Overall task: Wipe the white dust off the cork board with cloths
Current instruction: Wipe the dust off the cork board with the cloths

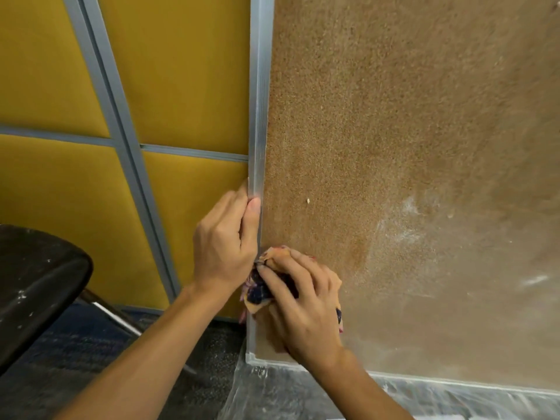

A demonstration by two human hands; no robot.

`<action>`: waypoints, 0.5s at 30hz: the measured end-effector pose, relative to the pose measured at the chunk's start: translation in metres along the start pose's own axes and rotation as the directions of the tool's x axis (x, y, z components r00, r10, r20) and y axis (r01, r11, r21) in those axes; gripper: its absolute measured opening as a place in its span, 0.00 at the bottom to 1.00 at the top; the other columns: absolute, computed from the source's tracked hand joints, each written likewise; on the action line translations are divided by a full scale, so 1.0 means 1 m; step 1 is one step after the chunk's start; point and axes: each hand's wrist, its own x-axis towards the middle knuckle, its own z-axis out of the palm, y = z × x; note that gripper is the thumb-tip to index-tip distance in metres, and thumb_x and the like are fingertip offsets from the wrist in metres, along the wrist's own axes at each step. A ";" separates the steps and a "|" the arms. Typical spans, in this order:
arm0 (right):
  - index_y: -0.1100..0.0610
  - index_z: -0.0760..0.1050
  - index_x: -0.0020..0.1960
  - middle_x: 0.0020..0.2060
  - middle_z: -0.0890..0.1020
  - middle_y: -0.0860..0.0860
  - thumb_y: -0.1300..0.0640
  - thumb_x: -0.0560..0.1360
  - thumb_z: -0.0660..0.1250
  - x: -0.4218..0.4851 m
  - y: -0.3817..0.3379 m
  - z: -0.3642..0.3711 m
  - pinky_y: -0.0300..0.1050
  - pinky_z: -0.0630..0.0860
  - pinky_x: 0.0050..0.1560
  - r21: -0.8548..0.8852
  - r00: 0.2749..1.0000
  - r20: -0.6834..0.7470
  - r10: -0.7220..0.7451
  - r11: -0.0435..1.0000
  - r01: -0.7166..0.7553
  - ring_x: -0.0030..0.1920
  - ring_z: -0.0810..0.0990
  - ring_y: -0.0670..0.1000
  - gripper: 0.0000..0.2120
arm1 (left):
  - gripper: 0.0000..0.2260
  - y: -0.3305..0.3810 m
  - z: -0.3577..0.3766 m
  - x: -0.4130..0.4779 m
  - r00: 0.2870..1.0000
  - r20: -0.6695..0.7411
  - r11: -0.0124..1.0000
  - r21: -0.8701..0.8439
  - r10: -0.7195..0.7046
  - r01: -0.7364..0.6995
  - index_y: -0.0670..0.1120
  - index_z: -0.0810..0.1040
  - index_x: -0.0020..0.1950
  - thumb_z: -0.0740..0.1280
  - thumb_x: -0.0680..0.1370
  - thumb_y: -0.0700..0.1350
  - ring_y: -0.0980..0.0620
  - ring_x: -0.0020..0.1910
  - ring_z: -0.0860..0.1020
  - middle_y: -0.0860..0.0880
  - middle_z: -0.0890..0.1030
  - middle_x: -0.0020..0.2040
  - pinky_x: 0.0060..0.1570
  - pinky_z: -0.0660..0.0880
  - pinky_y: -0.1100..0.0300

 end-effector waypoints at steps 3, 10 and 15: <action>0.51 0.80 0.65 0.67 0.75 0.51 0.53 0.83 0.61 0.053 0.001 -0.034 0.58 0.73 0.64 0.071 0.957 -0.281 0.073 0.996 -0.055 0.69 0.73 0.54 0.15 | 0.15 0.003 0.002 0.009 0.997 -0.074 1.000 -0.006 -0.023 0.023 0.36 0.79 0.42 0.60 0.85 0.41 0.53 0.37 0.69 0.49 0.73 0.40 0.37 0.63 0.60; 0.58 0.76 0.71 0.73 0.73 0.54 0.61 0.78 0.71 0.077 0.037 -0.034 0.57 0.63 0.76 -0.028 0.983 -0.183 0.007 1.000 -0.012 0.77 0.67 0.55 0.22 | 0.16 0.003 0.005 0.015 0.993 -0.115 0.995 0.098 0.001 0.011 0.34 0.82 0.60 0.60 0.86 0.44 0.40 0.51 0.78 0.37 0.79 0.56 0.48 0.72 0.55; 0.55 0.72 0.74 0.75 0.72 0.50 0.59 0.81 0.68 -0.021 0.040 -0.013 0.56 0.67 0.74 0.054 0.955 0.219 -0.200 0.980 0.193 0.78 0.65 0.52 0.22 | 0.17 0.016 0.000 0.028 0.981 -0.178 0.979 0.201 0.083 -0.046 0.37 0.76 0.72 0.64 0.85 0.44 0.37 0.60 0.76 0.36 0.76 0.67 0.57 0.70 0.46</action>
